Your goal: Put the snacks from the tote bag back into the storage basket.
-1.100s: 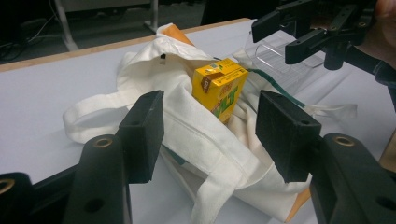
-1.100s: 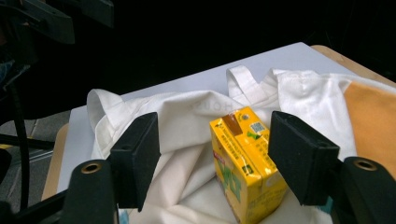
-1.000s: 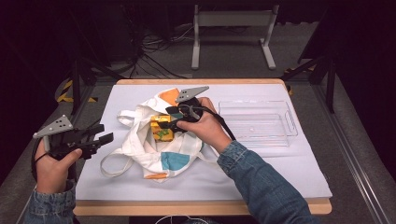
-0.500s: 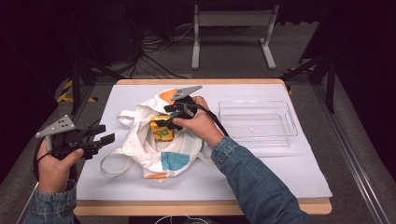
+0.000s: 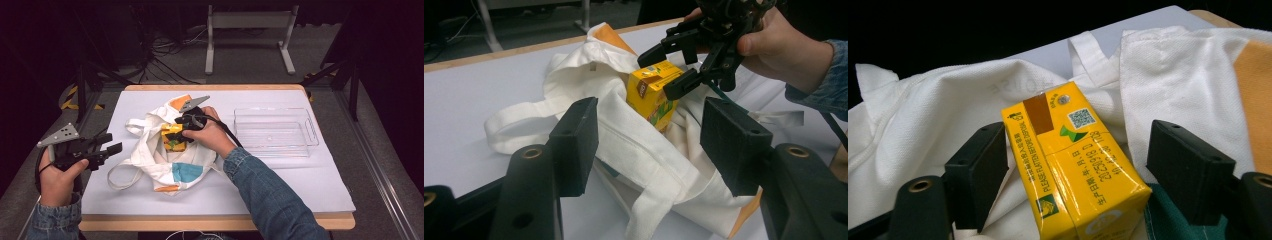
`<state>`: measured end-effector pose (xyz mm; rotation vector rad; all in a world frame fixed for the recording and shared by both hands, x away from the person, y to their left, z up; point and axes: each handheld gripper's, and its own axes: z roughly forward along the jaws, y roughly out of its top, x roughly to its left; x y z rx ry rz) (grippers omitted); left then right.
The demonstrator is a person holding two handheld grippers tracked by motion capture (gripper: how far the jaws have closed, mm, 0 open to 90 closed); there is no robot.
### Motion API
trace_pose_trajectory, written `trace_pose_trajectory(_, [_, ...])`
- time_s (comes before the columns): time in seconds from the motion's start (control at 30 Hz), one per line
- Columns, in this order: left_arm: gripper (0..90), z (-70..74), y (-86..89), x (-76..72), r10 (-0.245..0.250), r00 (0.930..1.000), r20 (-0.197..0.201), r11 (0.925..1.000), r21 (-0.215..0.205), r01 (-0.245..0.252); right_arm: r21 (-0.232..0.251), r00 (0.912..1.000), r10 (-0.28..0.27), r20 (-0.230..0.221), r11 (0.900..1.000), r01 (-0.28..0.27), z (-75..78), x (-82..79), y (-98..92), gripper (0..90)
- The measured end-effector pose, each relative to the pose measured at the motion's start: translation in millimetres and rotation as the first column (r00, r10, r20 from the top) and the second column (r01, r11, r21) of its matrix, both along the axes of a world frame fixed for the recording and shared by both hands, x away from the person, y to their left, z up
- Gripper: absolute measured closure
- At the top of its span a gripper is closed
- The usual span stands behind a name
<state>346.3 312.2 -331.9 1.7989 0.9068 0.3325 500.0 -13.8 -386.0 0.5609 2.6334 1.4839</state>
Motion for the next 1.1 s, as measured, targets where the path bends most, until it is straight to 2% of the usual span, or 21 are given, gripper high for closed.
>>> trace_pose_trajectory(0.23, [41.0,-0.2,0.6,0.1,0.001,1.0,-0.004,1.0,0.0,-0.001,-0.047,0.9982,0.046,0.038,0.998,-0.044,-1.4,-1.9,3.4,36.2])
trace_pose_trajectory(0.63, [40.6,-0.2,0.1,0.2,-0.002,1.0,0.0,1.0,0.0,0.002,-0.096,0.9913,0.105,0.08,0.991,-0.097,-0.9,-0.7,3.5,40.8])
trace_pose_trajectory(0.87, [40.6,-0.1,0.6,0.1,-0.001,1.0,-0.002,1.0,0.0,0.001,-0.133,0.9855,0.142,0.094,0.983,-0.129,2.2,-1.1,1.2,48.7])
trace_pose_trajectory(1.1, [40.5,0.2,1.0,-0.1,-0.001,1.0,-0.002,1.0,-0.001,0.001,-0.151,0.9845,0.146,0.098,0.98,-0.13,4.3,-3.1,1.9,49.6])
